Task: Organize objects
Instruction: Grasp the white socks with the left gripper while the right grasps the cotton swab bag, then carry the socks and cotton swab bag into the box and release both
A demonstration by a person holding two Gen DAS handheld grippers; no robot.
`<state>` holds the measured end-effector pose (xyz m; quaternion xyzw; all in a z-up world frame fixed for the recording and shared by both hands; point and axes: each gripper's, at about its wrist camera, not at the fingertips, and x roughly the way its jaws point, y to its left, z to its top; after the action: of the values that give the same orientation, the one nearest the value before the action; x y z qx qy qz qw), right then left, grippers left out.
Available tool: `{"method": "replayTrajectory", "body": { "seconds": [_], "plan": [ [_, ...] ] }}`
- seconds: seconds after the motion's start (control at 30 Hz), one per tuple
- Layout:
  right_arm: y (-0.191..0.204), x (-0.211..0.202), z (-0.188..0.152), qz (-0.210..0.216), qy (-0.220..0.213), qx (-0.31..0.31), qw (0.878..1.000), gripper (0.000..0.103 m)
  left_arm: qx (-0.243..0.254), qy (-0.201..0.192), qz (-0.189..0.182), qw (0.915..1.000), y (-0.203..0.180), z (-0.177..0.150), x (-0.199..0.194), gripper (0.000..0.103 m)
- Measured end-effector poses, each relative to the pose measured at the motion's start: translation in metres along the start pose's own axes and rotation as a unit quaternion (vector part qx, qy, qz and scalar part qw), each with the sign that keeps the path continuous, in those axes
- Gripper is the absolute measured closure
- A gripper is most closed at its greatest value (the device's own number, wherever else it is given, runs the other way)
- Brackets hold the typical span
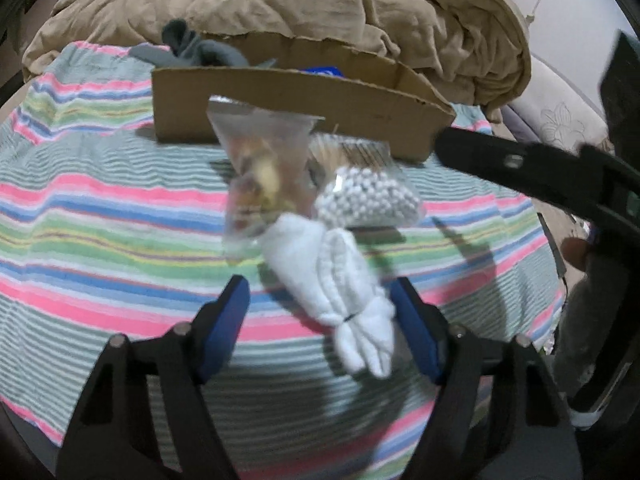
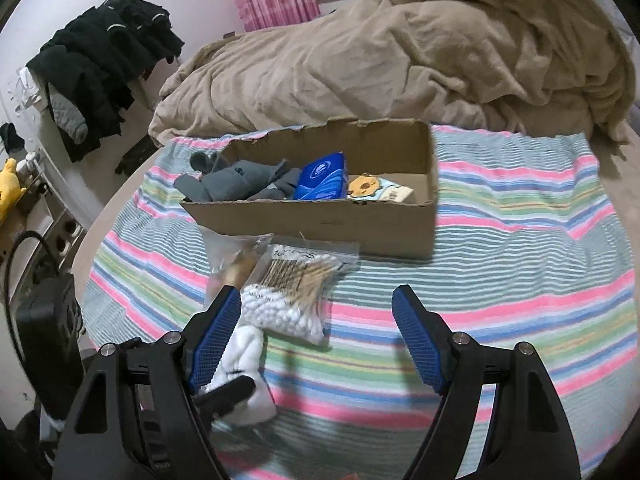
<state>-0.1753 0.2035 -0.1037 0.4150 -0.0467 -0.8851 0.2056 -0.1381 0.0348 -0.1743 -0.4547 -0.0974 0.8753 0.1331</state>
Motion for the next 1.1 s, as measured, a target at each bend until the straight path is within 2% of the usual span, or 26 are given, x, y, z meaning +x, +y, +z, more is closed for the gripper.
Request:
{"method": "replayTrajectory", "body": {
  "seconds": [0.17,0.3,0.33,0.4,0.43,0.5,0.57,0.87,1.1],
  "plan": [
    [0.005,0.030,0.006,0.016,0.020,-0.005,1.000,0.022,0.007,-0.009,0.001,0.9999,0.000,-0.002,0.011,0.038],
    [0.005,0.061,0.007,0.030,0.055,0.001,0.998,0.023,0.024,-0.016,0.000,0.9996,-0.007,-0.004,0.010,0.049],
    [0.004,0.067,0.006,0.031,0.065,0.005,0.997,0.025,0.024,-0.017,-0.003,0.9996,-0.008,-0.004,0.010,0.052],
    [0.003,0.074,0.003,0.045,0.075,0.013,0.996,0.041,0.025,-0.019,-0.005,0.9995,-0.008,-0.005,0.007,0.055],
    [0.003,0.073,0.003,0.047,0.074,0.013,0.996,0.042,0.026,-0.019,-0.006,0.9995,-0.009,-0.006,0.007,0.057],
    [0.005,0.070,0.002,0.050,0.073,0.009,0.996,0.053,0.029,-0.018,-0.008,0.9994,-0.010,-0.006,0.004,0.059],
    [0.006,0.065,0.002,0.047,0.070,0.005,0.996,0.055,0.033,-0.019,-0.007,0.9993,-0.012,-0.007,0.001,0.062],
    [-0.003,0.037,-0.004,0.031,0.056,0.010,0.998,0.056,0.035,-0.022,-0.005,0.9991,-0.019,-0.010,-0.018,0.064],
    [-0.005,0.014,-0.013,0.018,0.044,0.005,0.999,0.059,0.039,-0.032,0.011,0.9987,-0.017,-0.008,-0.037,0.065]
  ]
}}
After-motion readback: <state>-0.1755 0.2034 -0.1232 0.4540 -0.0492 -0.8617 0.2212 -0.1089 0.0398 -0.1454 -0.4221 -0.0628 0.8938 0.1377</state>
